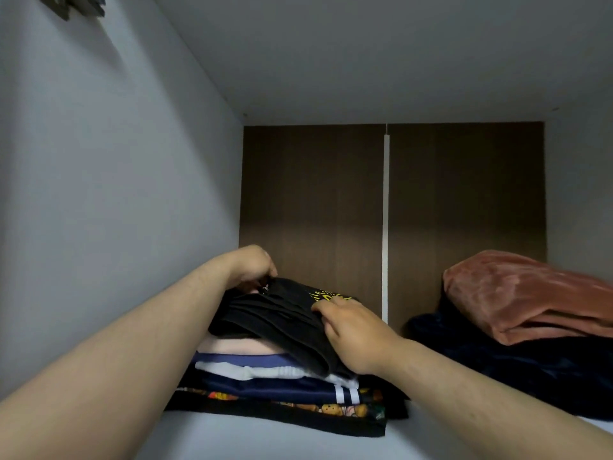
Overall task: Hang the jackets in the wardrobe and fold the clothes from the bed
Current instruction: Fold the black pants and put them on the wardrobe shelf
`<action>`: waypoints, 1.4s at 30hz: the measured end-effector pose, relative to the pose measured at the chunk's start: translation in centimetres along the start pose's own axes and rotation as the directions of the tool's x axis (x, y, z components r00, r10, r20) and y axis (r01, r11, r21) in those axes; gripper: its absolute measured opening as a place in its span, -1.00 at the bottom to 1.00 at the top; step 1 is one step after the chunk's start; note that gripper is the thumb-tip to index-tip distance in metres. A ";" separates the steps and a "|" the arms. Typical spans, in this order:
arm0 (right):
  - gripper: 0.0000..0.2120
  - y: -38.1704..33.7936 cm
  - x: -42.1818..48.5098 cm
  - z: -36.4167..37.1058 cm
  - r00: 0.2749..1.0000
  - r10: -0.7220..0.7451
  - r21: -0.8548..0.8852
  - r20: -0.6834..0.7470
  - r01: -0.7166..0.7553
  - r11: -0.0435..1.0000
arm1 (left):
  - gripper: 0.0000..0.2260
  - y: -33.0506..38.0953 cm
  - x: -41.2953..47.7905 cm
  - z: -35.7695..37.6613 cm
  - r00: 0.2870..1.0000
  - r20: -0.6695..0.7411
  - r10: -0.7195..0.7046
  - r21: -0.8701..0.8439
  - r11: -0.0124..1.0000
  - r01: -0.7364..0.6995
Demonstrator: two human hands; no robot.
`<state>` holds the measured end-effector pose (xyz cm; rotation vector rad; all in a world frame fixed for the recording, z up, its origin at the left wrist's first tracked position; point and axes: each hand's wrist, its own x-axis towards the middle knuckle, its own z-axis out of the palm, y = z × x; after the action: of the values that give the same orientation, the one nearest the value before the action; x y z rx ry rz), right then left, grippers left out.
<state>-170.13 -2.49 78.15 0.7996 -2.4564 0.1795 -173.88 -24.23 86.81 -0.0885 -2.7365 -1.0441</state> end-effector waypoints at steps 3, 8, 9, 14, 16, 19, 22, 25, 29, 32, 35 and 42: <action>-0.64 -0.1 0.0 0.1 1.000 0.011 0.002 0.013 -0.011 1.000 | -0.77 0.8 -0.3 -1.1 0.996 0.071 0.046 0.122 0.991 -0.054; -0.64 -0.2 -0.2 0.3 1.000 0.025 0.008 0.002 -0.025 1.000 | -0.90 2.6 0.1 -1.4 0.984 -0.060 0.168 0.074 0.984 -0.163; -0.64 -0.2 -0.3 0.4 1.000 0.029 0.013 -0.003 -0.028 1.000 | -0.90 2.8 0.4 -1.1 0.982 -0.119 0.149 -0.086 0.984 -0.159; -0.66 0.1 -0.6 0.9 0.999 0.032 0.059 -0.032 -0.030 0.998 | -0.95 1.1 2.4 2.2 0.998 -0.054 -0.038 -0.255 0.967 0.023; -0.64 0.3 -0.8 1.0 0.999 0.037 0.090 -0.023 -0.035 0.995 | -0.87 0.1 3.1 3.0 0.999 -0.033 -0.018 0.049 0.999 0.020; -0.51 0.3 -1.3 1.0 0.999 0.030 0.104 0.011 -0.031 0.994 | -0.69 -0.1 2.9 3.4 0.995 -0.070 0.065 0.402 0.915 -0.031; -0.52 0.6 -1.5 1.2 1.000 0.018 0.112 0.013 -0.020 0.994 | -0.70 0.5 1.2 3.5 0.955 -0.175 0.241 0.632 0.771 -0.078; -0.42 0.5 -1.6 1.1 0.999 0.011 0.112 0.038 -0.015 0.994 | -0.58 1.0 -0.2 4.0 0.968 -0.040 0.249 0.607 0.775 -0.175; -0.25 0.5 -1.7 1.2 0.999 -0.009 0.102 0.038 0.005 0.995 | -0.60 0.7 -2.1 4.6 0.979 0.130 0.159 0.414 0.888 -0.199; -0.46 0.5 -1.8 0.7 0.997 -0.028 0.080 0.076 0.022 0.997 | -0.67 0.8 -3.8 4.4 0.974 0.069 0.214 0.371 0.901 -0.224; -0.51 0.5 -1.9 -0.3 0.992 -0.054 0.035 0.115 0.051 0.998 | -0.70 1.5 -6.2 4.3 0.978 0.033 0.208 0.360 0.910 -0.206; -0.70 -0.7 -2.9 -3.9 0.952 -0.304 0.000 -0.016 0.304 0.953 | -0.68 0.6 -13.8 2.7 0.990 -0.078 0.114 0.519 0.853 -0.057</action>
<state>-166.03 -0.50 79.84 1.1595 -2.2817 0.0736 -160.76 -21.75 82.22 -0.0655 -2.7787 -0.2522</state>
